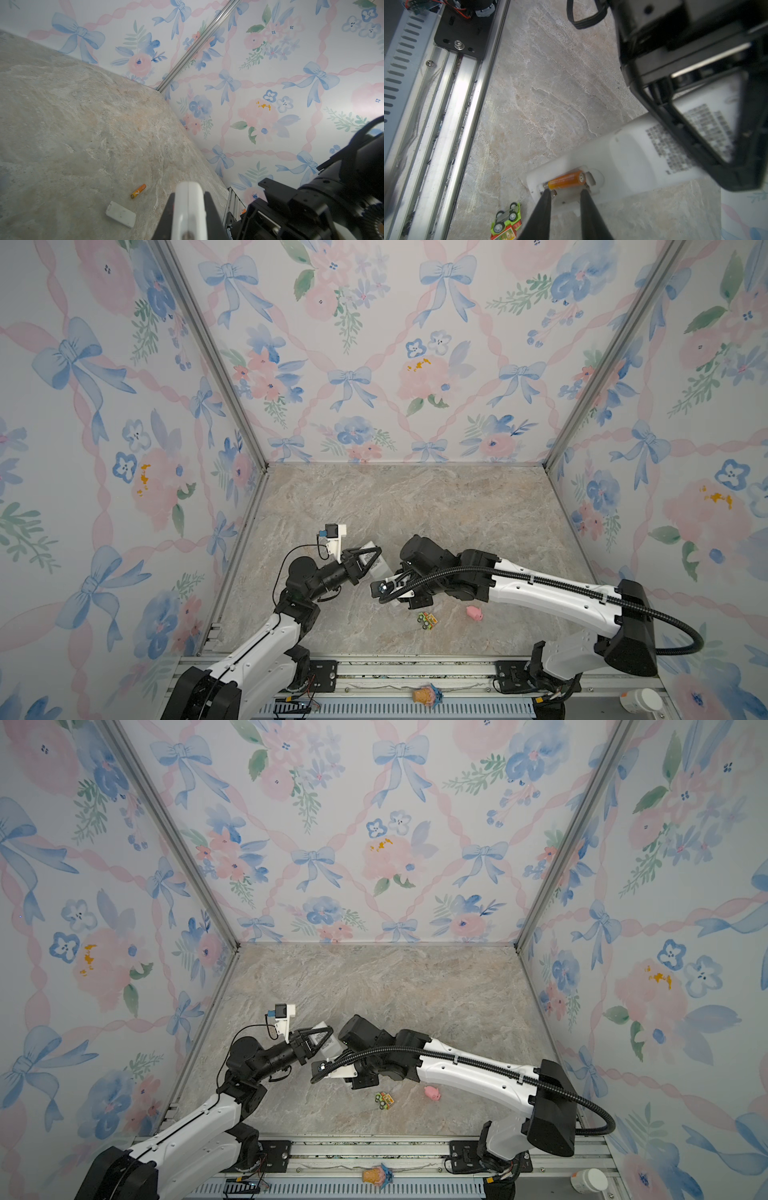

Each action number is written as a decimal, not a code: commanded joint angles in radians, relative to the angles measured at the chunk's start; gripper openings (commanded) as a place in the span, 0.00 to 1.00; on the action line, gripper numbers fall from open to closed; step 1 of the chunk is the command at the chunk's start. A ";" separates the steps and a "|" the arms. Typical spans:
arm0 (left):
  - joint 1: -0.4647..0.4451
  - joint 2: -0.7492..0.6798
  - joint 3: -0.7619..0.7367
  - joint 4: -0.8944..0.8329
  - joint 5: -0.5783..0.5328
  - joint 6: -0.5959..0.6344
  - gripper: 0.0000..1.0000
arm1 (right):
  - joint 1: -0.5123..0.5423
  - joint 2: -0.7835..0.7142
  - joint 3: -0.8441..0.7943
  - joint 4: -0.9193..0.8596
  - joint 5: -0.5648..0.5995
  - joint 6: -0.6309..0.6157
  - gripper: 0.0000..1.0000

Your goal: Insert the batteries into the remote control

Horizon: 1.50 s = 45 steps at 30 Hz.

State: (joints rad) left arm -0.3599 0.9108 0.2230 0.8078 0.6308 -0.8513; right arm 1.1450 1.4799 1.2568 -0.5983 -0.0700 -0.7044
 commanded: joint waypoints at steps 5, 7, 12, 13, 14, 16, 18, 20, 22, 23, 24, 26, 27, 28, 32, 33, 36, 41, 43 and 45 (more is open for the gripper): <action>-0.005 0.000 0.023 0.050 0.025 -0.020 0.00 | 0.018 0.023 0.019 0.015 0.029 -0.012 0.26; -0.004 0.001 0.022 0.051 0.026 -0.022 0.00 | 0.019 0.023 0.018 0.021 0.032 -0.012 0.26; -0.004 0.000 0.020 0.054 0.027 -0.023 0.00 | 0.019 0.030 0.014 0.032 0.039 -0.015 0.26; -0.005 0.000 0.020 0.055 0.027 -0.023 0.00 | 0.019 0.031 0.015 0.034 0.040 -0.015 0.25; -0.004 0.000 0.020 0.055 0.027 -0.023 0.00 | 0.021 0.031 0.013 0.034 0.039 -0.015 0.25; -0.005 0.002 0.020 0.058 0.027 -0.023 0.00 | 0.020 0.031 0.012 0.035 0.037 -0.015 0.25; -0.005 0.002 0.019 0.059 0.027 -0.025 0.00 | 0.021 0.031 0.009 0.037 0.039 -0.015 0.25; -0.004 0.001 0.019 0.062 0.027 -0.026 0.00 | 0.020 0.032 0.005 0.040 0.039 -0.015 0.24; -0.005 0.000 0.019 0.063 0.026 -0.028 0.00 | 0.020 0.031 0.002 0.040 0.038 -0.014 0.24; -0.005 0.000 0.019 0.063 0.028 -0.028 0.00 | 0.019 0.033 0.001 0.040 0.037 -0.014 0.24; -0.004 -0.001 0.017 0.065 0.028 -0.028 0.00 | 0.020 0.033 -0.002 0.041 0.037 -0.014 0.24; -0.005 -0.003 0.017 0.066 0.027 -0.029 0.00 | 0.020 0.034 -0.007 0.044 0.039 -0.012 0.24; -0.004 -0.003 0.016 0.066 0.028 -0.031 0.00 | 0.020 0.035 -0.008 0.045 0.039 -0.012 0.24; -0.004 -0.004 0.016 0.068 0.029 -0.032 0.00 | 0.021 0.035 -0.009 0.046 0.039 -0.013 0.24; -0.004 -0.006 0.015 0.071 0.029 -0.035 0.00 | 0.021 0.036 -0.016 0.048 0.042 -0.010 0.23; -0.004 -0.006 0.015 0.072 0.027 -0.035 0.00 | 0.021 0.038 -0.017 0.048 0.041 -0.010 0.23; -0.005 -0.006 0.015 0.073 0.030 -0.037 0.00 | 0.019 0.040 -0.020 0.048 0.045 -0.010 0.23; -0.002 -0.006 0.013 0.078 0.030 -0.038 0.00 | 0.018 0.046 -0.026 0.048 0.048 -0.010 0.22; -0.001 -0.006 0.013 0.078 0.030 -0.040 0.00 | 0.017 0.050 -0.028 0.047 0.051 -0.013 0.22; -0.001 -0.006 0.012 0.080 0.030 -0.042 0.00 | 0.017 0.051 -0.028 0.042 0.052 -0.014 0.21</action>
State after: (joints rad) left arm -0.3599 0.9108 0.2230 0.8360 0.6483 -0.8734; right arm 1.1538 1.5097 1.2430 -0.5377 -0.0284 -0.7116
